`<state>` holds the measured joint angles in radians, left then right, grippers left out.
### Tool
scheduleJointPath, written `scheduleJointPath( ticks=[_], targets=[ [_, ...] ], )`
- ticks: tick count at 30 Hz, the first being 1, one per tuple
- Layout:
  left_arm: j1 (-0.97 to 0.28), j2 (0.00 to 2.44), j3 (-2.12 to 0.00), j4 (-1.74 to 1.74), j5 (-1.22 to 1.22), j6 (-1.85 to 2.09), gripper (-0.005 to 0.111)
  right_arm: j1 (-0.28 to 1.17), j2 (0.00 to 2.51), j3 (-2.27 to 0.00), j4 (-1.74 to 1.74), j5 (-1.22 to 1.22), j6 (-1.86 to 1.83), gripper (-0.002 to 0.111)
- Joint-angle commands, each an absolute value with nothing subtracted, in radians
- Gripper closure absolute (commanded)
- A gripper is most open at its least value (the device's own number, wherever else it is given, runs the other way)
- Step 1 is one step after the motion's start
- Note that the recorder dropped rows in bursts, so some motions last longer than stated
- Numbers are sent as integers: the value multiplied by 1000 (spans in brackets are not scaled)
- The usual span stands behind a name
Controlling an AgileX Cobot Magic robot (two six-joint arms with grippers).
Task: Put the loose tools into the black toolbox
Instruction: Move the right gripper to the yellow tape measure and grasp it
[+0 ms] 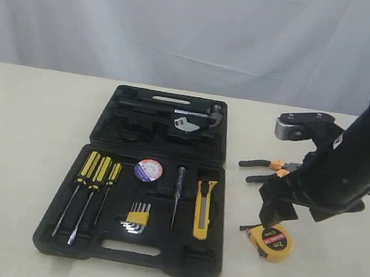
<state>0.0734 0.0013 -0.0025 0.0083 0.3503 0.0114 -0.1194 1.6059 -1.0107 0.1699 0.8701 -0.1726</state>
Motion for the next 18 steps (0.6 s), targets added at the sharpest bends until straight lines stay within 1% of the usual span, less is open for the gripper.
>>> scheduleJointPath(
  ticks=[1,18],
  targets=[
    [69,0,0,0,342,7,107,-125,1631,-1011,173,853,-166,27],
    [69,0,0,0,342,7,107,-125,1828,-1011,129,692,-200,27]
  ],
)
